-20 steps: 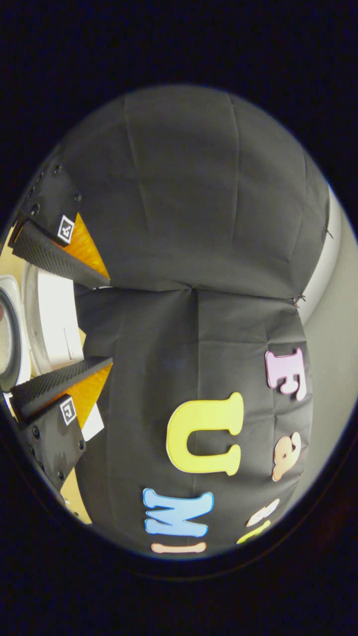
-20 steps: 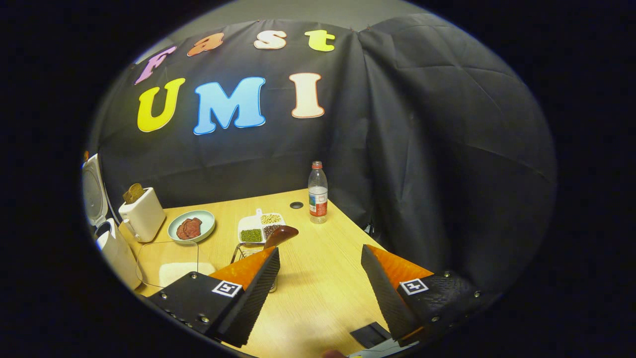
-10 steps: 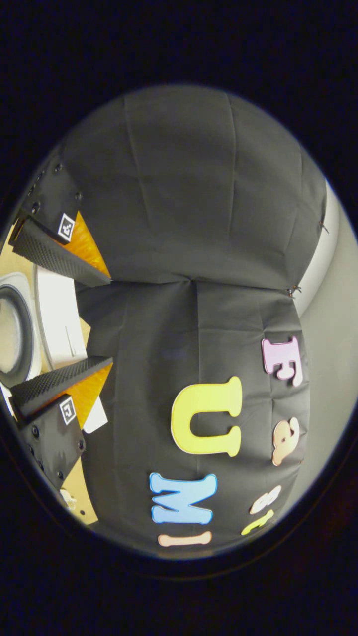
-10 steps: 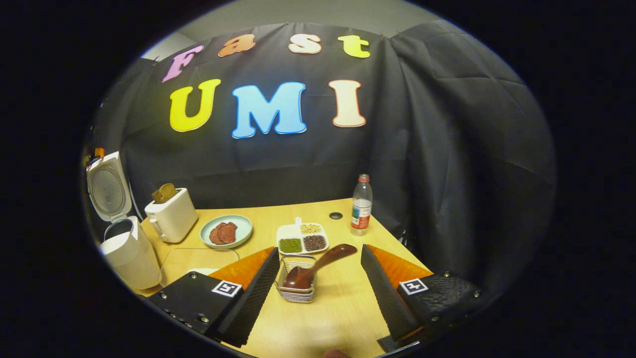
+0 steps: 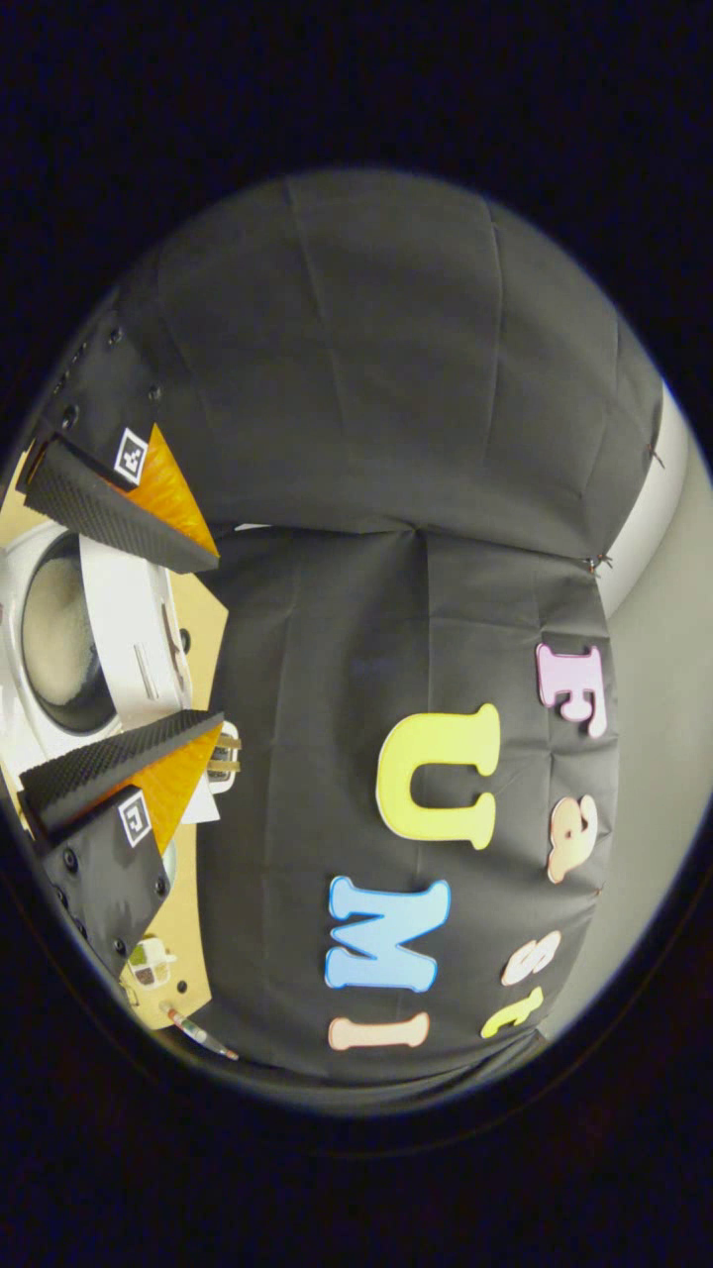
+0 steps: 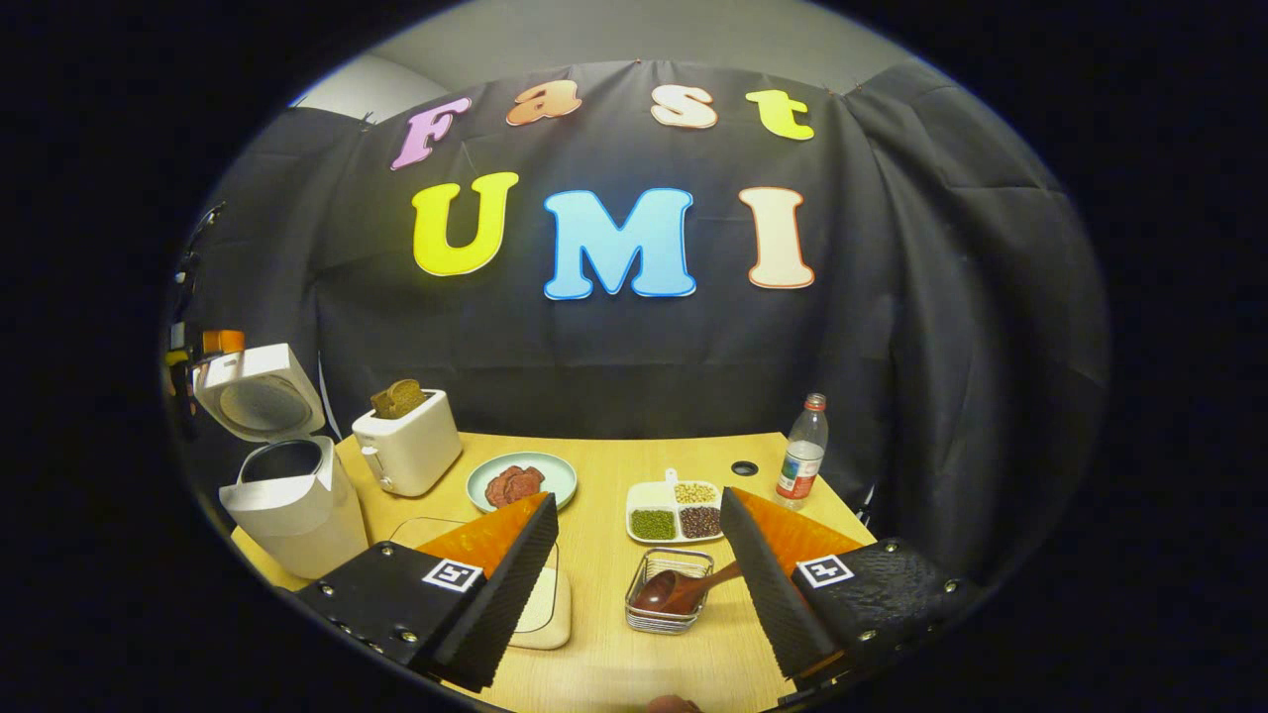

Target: Close the left gripper, press the button to open the rice cooker; take a wooden spoon from the chopstick holder with the right hand, scoop a spoonful of rice and pour it into the rice cooker, then put the wooden spoon back into the chopstick holder.

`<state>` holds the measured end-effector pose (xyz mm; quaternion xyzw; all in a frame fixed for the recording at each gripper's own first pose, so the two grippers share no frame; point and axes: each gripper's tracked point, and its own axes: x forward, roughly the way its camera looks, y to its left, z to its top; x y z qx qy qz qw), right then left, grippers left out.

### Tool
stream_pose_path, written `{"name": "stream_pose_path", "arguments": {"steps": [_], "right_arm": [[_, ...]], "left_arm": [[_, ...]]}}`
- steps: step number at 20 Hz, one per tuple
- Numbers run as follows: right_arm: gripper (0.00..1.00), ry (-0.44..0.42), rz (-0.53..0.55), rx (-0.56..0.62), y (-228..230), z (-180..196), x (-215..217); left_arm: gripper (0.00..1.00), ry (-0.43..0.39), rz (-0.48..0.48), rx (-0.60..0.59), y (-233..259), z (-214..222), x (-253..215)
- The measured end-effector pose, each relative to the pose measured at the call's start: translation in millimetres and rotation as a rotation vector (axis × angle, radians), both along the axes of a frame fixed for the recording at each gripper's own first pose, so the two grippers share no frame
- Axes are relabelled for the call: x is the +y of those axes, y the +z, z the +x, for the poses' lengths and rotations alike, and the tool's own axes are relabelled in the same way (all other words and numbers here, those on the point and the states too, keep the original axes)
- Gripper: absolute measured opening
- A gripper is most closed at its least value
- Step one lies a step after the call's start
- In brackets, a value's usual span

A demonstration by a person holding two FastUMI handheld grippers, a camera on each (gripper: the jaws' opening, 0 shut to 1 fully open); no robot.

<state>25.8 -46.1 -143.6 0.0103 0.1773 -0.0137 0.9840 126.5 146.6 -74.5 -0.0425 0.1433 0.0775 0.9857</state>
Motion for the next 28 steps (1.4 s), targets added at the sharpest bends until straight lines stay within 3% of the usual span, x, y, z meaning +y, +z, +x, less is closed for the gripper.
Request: {"name": "stream_pose_path", "arguments": {"steps": [4,6,7,8,13,16,19,22,28], "right_arm": [[1.00,0.043,0.001,-0.003,1,5,14],[1.00,0.058,-0.001,-0.003,1,5,19],[1.00,0.064,-0.002,-0.004,0,4,21],[1.00,0.068,-0.007,-0.003,0,4,22],[1.00,0.064,-0.020,-0.006,0,2,20],[1.00,0.065,-0.018,-0.007,-1,2,22],[1.00,0.065,-0.030,-0.002,-2,0,22],[1.00,0.066,-0.033,-0.003,-2,-1,24],[0.99,0.085,-0.016,-0.054,25,-2,38]], "left_arm": [[0.91,-0.039,-0.027,0.040,-32,-31,-22],[0.98,-0.050,-0.041,0.069,-51,-44,-31],[0.91,-0.052,-0.052,0.084,-60,-50,-34],[0.92,-0.054,-0.063,0.096,-68,-54,-38],[0.95,-0.068,-0.070,0.121,-97,-70,-47],[0.92,-0.067,-0.084,0.171,-122,-77,-51],[0.95,-0.087,-0.085,0.231,-147,-83,-57],[0.95,-0.143,-0.014,0.236,-156,-79,-59],[0.95,-0.108,-0.068,0.188,-140,-76,-55]]}}
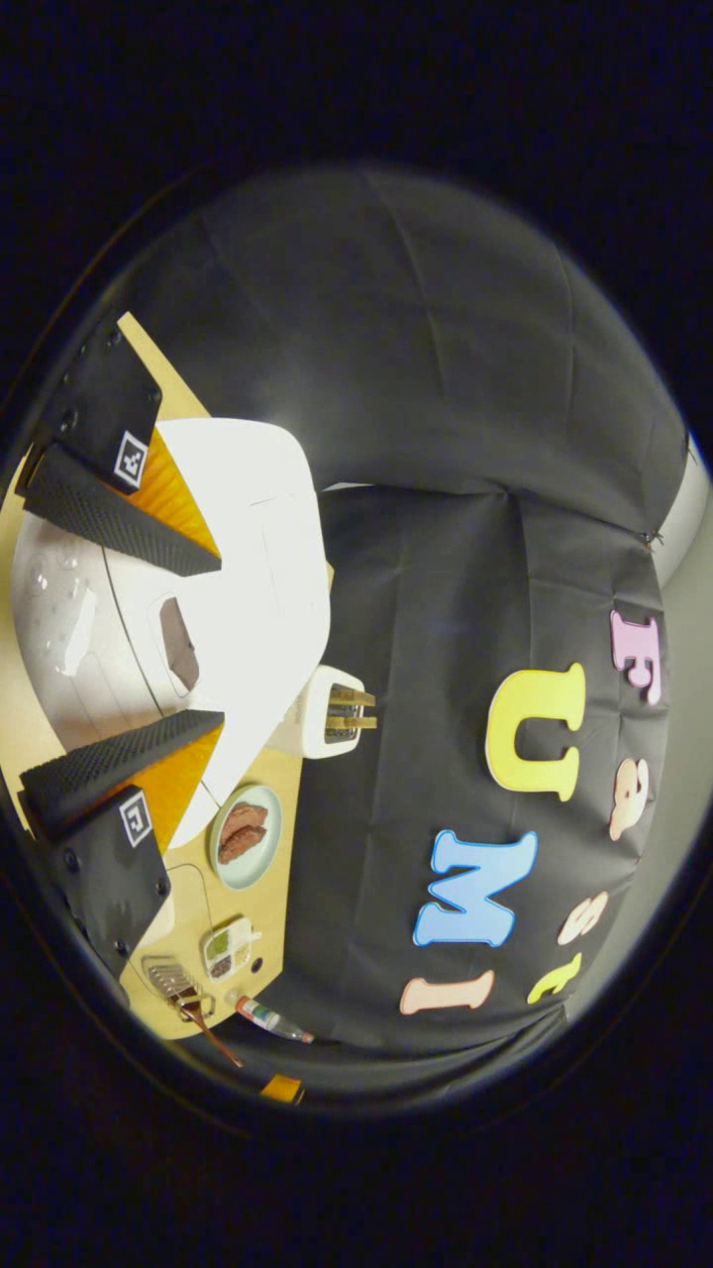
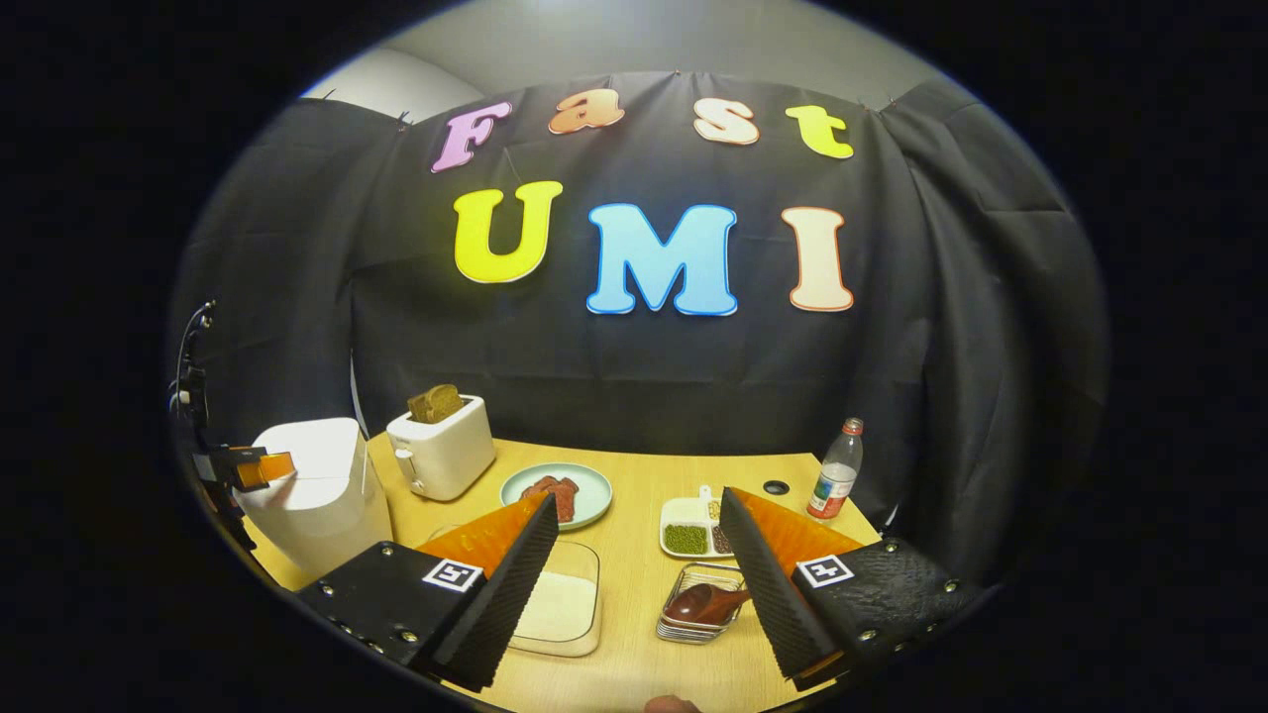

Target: Close the left gripper, press the button to open the rice cooker; take a wooden spoon from the chopstick holder with the right hand, scoop a spoonful of rice and pour it into the rice cooker, then put the wooden spoon back into the chopstick holder.

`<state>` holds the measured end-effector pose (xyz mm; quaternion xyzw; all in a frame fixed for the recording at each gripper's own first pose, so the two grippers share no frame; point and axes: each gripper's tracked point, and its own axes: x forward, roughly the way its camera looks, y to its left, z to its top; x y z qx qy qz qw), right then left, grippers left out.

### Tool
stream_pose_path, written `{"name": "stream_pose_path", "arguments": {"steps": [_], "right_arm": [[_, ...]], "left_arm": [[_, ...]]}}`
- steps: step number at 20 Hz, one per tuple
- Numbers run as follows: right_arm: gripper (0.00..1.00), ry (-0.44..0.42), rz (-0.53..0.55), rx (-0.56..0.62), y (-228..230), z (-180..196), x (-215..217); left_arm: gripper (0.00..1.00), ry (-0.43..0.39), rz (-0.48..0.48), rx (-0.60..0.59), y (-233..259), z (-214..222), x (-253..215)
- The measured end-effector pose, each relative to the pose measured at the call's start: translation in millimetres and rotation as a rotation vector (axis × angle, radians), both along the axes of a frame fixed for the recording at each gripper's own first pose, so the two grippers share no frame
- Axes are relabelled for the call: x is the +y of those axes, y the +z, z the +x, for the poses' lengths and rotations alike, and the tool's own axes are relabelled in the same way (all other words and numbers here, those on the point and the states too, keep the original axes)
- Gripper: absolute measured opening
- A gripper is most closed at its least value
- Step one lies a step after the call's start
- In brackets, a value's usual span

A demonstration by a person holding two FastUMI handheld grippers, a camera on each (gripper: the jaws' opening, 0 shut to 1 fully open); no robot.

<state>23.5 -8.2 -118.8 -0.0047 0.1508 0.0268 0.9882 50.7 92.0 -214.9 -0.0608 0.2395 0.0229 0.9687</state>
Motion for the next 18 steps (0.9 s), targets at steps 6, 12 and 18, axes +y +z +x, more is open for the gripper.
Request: {"name": "stream_pose_path", "arguments": {"steps": [6,12,18], "right_arm": [[1.00,0.012,-0.001,-0.097,49,-5,10],[0.99,-0.005,0.031,-0.209,94,-23,21],[0.99,-0.018,-0.034,-0.329,119,-42,27]], "left_arm": [[0.94,0.009,0.103,-0.185,80,2,-6],[0.94,-0.029,0.140,-0.445,188,-31,-51],[0.96,-0.044,0.026,-0.509,213,-65,-90]]}}
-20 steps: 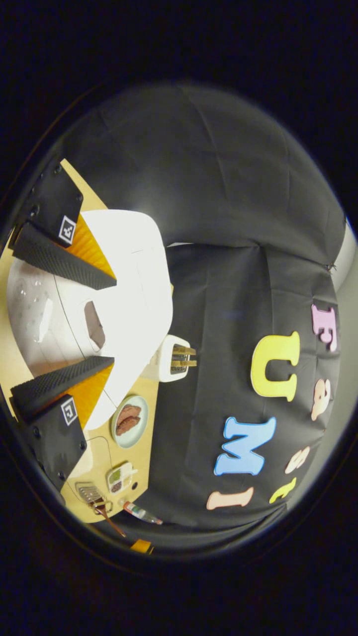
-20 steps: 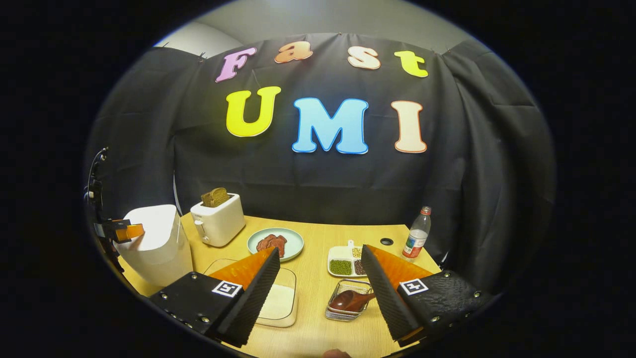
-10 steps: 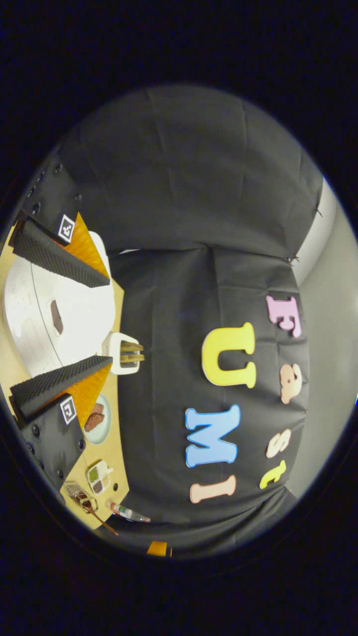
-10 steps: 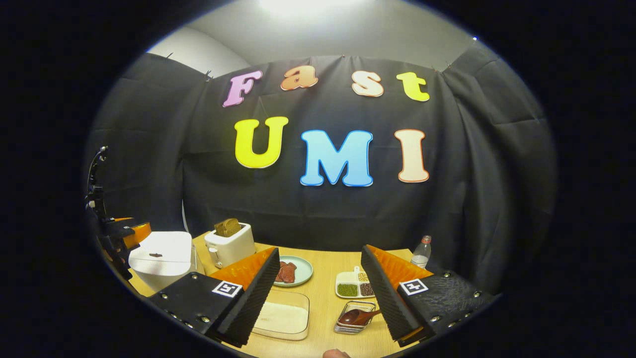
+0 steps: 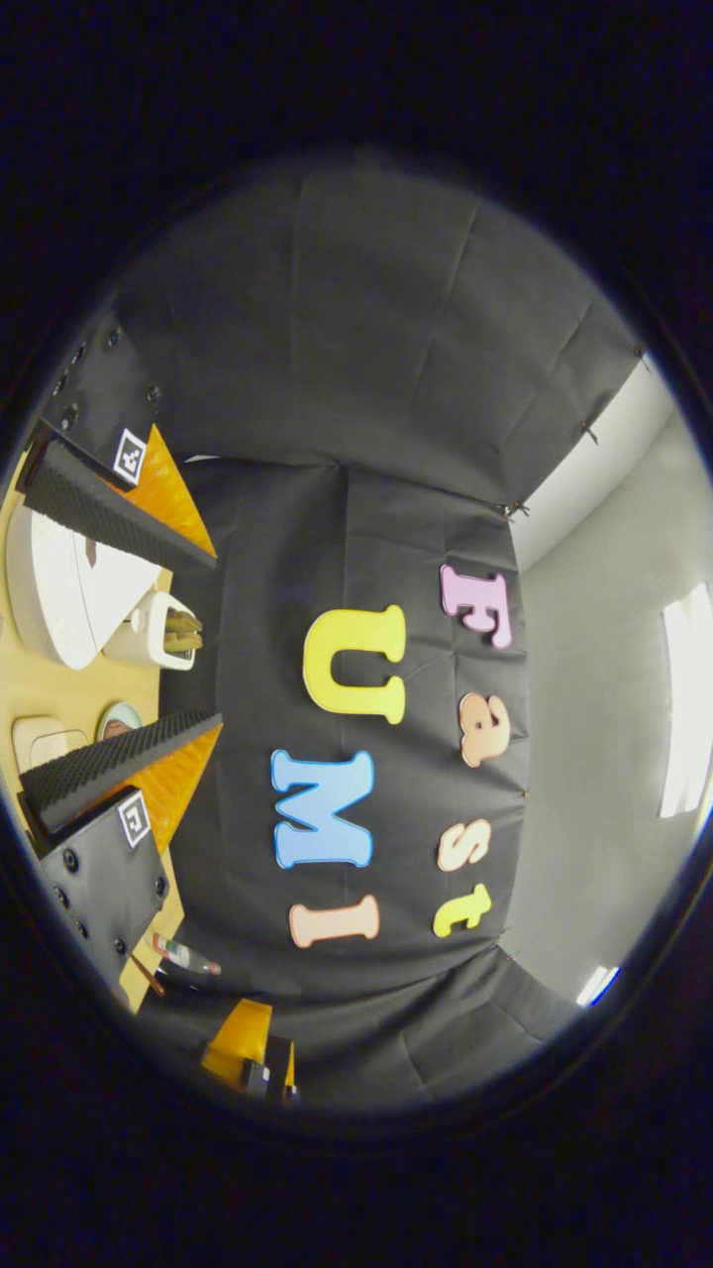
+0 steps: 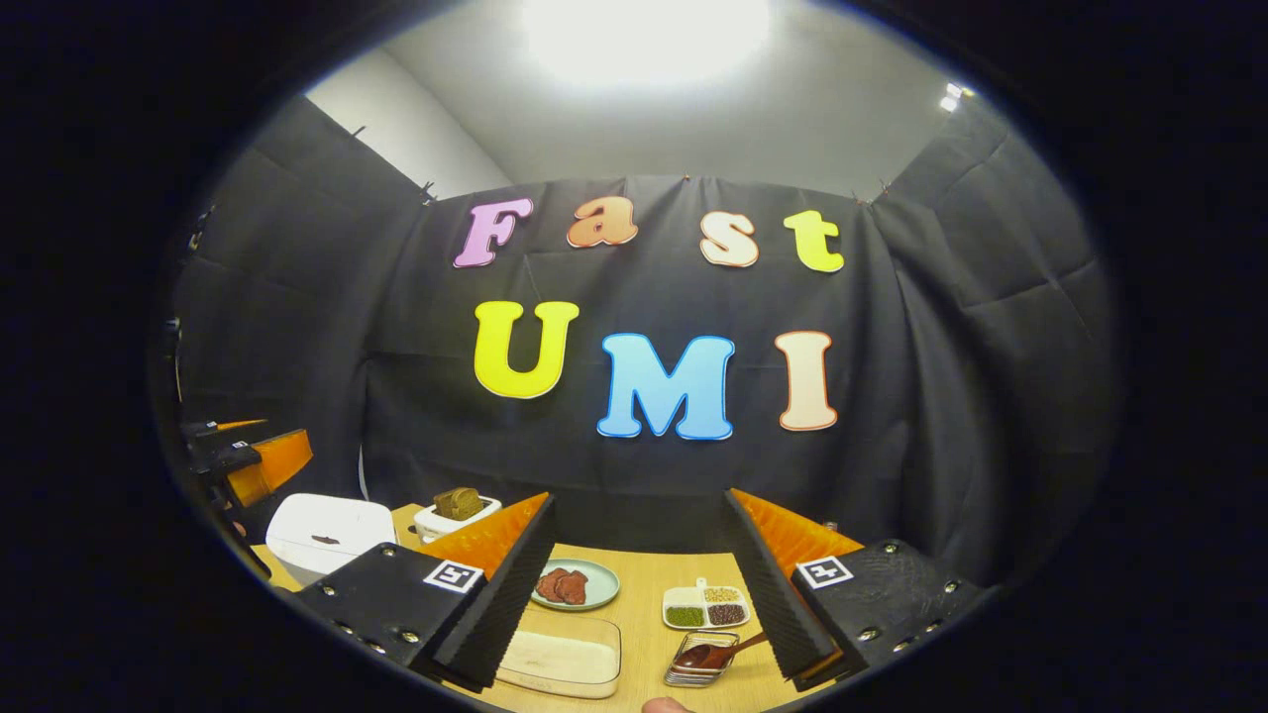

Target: Close the left gripper, press the button to open the rice cooker; take a wooden spoon from the chopstick holder with the right hand, scoop a spoonful of rice and pour it into the rice cooker, then put the wooden spoon back into the chopstick holder.

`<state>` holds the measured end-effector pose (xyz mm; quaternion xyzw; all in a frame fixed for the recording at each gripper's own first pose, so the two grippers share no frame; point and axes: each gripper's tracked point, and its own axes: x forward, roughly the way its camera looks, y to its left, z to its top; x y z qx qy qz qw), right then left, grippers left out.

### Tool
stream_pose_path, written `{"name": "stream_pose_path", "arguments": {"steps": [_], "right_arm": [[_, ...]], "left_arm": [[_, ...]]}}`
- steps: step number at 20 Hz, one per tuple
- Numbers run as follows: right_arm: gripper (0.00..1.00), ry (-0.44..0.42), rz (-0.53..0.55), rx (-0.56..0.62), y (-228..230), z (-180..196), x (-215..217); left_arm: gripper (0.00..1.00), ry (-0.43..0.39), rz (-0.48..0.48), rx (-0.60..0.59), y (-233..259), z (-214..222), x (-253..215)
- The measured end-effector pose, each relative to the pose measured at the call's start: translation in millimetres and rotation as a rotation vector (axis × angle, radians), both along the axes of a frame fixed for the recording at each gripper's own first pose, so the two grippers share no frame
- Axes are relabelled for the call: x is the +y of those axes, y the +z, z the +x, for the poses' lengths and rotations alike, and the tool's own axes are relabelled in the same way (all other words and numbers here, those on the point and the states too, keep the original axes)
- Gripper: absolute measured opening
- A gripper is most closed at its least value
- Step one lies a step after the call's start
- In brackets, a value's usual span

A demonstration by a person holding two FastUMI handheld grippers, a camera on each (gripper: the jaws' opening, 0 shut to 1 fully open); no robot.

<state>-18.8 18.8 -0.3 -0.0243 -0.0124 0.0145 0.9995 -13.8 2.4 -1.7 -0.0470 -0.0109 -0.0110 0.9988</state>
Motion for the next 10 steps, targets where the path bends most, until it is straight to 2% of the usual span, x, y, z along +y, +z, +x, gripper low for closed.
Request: {"name": "stream_pose_path", "arguments": {"steps": [1,2,10], "right_arm": [[0.99,0.003,0.005,-0.006,3,-1,1],[0.99,0.006,0.012,-0.011,5,-3,1],[0.99,0.019,0.026,-0.011,7,6,10]], "left_arm": [[0.94,-0.005,0.007,-0.005,2,-1,-3],[0.97,-0.007,0.019,-0.010,4,-3,-3],[0.96,-0.007,0.054,-0.023,5,-15,5]]}}
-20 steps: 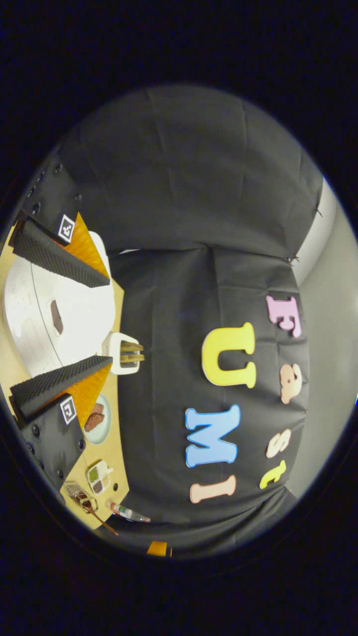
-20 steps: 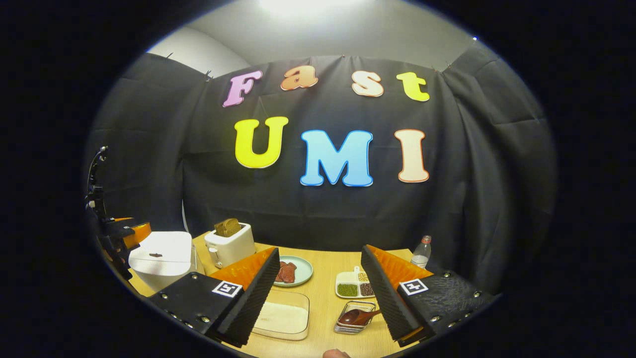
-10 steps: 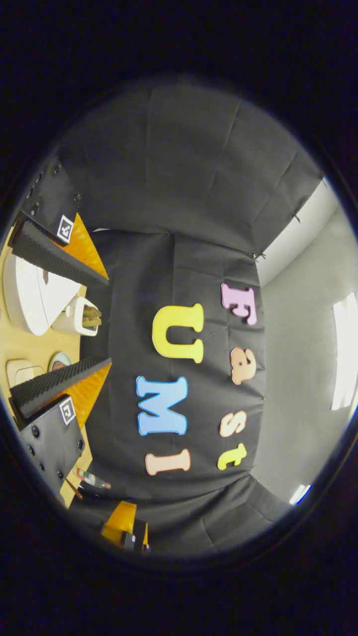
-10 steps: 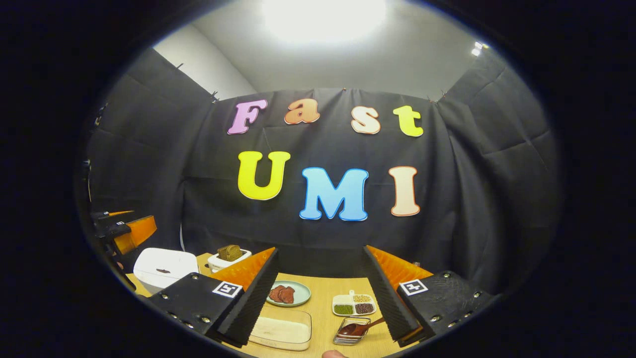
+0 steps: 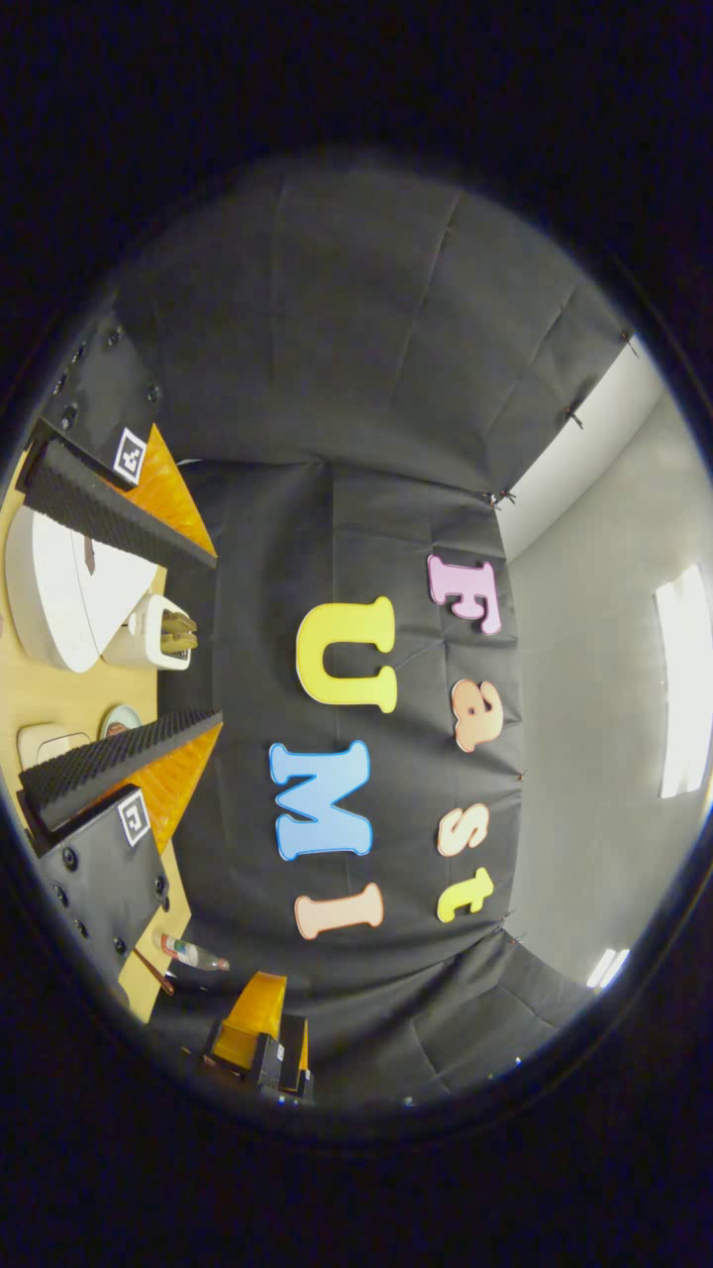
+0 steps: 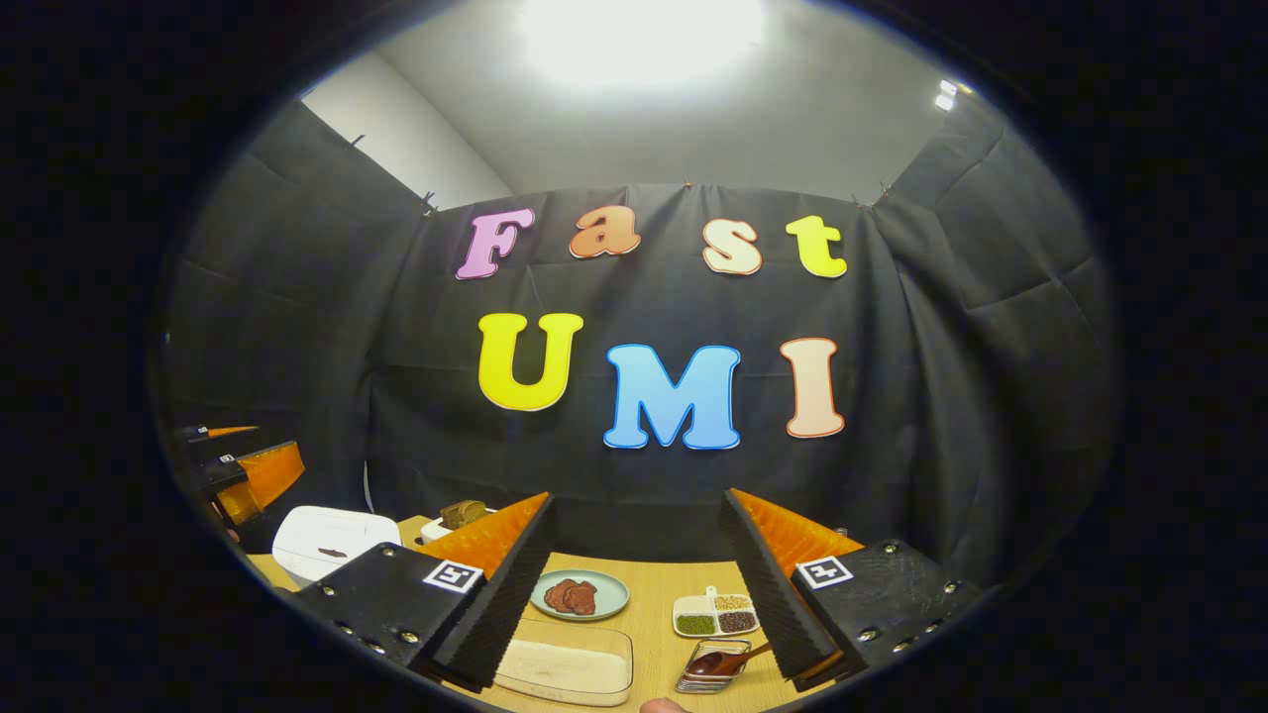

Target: Close the left gripper, press the button to open the rice cooker; take a wooden spoon from the chopstick holder with the right hand, scoop a spoonful of rice and pour it into the rice cooker, then put the wooden spoon back into the chopstick holder.

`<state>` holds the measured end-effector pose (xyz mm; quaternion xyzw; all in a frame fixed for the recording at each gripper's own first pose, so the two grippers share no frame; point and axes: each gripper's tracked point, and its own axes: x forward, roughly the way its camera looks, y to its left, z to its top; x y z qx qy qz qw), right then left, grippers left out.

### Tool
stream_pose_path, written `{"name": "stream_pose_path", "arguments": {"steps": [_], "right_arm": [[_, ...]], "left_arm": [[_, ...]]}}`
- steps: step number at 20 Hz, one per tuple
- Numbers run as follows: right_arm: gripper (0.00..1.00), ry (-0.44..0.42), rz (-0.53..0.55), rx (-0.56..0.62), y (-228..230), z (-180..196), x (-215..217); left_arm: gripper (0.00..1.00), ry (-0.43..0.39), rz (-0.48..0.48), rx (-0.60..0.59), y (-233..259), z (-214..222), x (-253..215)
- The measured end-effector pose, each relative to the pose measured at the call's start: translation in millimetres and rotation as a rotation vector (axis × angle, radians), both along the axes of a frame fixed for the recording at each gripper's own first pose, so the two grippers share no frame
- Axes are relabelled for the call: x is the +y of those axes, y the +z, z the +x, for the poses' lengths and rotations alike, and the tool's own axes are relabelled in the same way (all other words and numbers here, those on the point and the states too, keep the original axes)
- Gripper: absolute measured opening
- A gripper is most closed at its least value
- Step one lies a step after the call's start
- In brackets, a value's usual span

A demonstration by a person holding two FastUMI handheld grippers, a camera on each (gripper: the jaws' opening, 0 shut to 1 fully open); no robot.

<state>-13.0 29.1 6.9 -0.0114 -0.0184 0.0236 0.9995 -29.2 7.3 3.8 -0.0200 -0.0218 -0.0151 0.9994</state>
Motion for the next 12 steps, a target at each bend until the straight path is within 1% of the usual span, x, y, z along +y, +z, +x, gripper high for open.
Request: {"name": "stream_pose_path", "arguments": {"steps": [3,6,7,8,11,12], "right_arm": [[0.99,0.003,-0.004,-0.010,2,0,4],[0.99,0.006,0.003,-0.006,0,0,7],[0.99,0.004,0.002,-0.006,-1,1,8],[0.99,0.002,0.002,-0.005,-1,2,8],[0.99,-0.008,0.006,-0.006,-1,1,12],[0.99,-0.011,0.008,-0.006,-1,1,14]], "left_arm": [[0.97,-0.016,0.013,-0.016,6,0,-2],[0.95,-0.036,0.022,-0.028,9,-2,-6],[0.98,-0.043,0.025,-0.030,9,-3,-6],[0.94,-0.047,0.027,-0.033,8,-4,-5],[0.98,-0.062,0.032,-0.040,9,-7,-2],[0.96,-0.066,0.036,-0.042,10,-8,0]]}}
